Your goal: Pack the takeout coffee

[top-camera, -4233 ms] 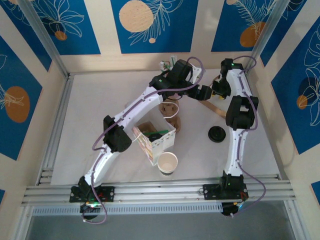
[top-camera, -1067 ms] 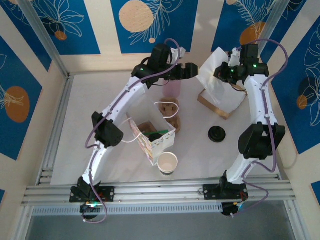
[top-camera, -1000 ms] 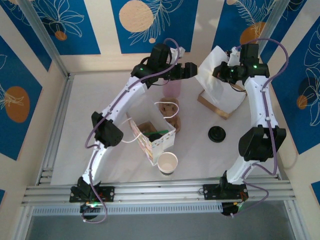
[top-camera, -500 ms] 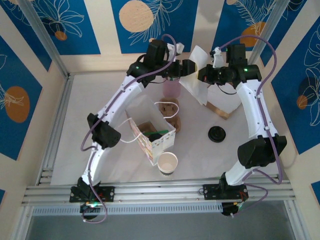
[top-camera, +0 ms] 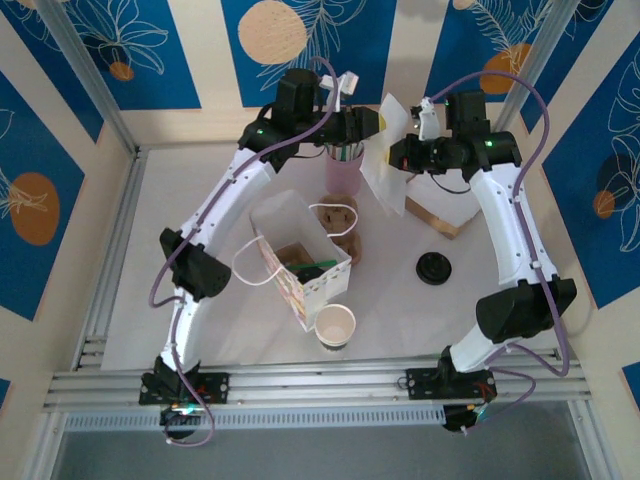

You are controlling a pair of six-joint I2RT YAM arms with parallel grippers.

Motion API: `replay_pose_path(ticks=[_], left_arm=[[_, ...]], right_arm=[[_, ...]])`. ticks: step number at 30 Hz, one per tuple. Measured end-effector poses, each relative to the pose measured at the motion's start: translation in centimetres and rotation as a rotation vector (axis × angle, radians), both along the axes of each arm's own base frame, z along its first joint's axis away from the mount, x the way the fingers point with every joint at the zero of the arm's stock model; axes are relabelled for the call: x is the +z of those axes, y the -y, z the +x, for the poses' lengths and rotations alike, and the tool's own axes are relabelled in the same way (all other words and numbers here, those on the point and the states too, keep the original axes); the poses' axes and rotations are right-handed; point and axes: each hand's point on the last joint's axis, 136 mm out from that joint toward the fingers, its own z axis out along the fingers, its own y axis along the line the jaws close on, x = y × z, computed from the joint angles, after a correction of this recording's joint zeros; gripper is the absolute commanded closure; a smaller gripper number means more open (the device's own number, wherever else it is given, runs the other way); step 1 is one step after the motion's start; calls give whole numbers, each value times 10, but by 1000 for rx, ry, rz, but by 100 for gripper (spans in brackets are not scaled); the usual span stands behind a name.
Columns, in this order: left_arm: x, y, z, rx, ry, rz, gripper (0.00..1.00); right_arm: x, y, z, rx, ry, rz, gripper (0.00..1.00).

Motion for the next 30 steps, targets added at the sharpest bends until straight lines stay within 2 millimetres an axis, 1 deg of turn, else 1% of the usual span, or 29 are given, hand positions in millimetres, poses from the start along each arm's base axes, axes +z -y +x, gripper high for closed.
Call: replay_pose_path(ticks=[2,7,9,10,12,13,16,18,20,21,23,25,30], left_arm=[[-1,0,0,-2,-6,0,62],[-4,1,0,-3,-13,4,54],[-9,1,0,-3,-25,13,51],[-13,1,0,-3,-32,19,48],[-19,1,1,-2,-45,28,46],[-21,1,1,-2,-51,32,49],[-25,1,1,-3,-57,38,68],[-25,1,1,-3,-58,37,78],[-23,1,0,-5,-63,30,84],[-22,2,-1,-8,-68,23,85],[-18,2,-3,-14,-71,7,88],[-13,1,-6,-18,-73,-12,90],[8,-4,-17,-30,-69,-80,91]], right_arm=[[2,-2,-3,5,3,0,100],[10,-3,-11,11,21,4,100],[15,-2,-13,11,32,6,100],[16,-2,-15,12,36,8,100],[18,-2,-16,13,41,9,100],[19,-2,-16,13,42,9,100],[19,-2,-17,13,43,9,100],[19,-3,-17,15,43,9,100],[19,-3,-17,17,42,12,100],[18,-3,-17,18,41,12,95],[16,-4,-19,22,33,16,90],[14,-6,-20,28,22,26,80],[13,-5,-26,31,-2,93,58]])
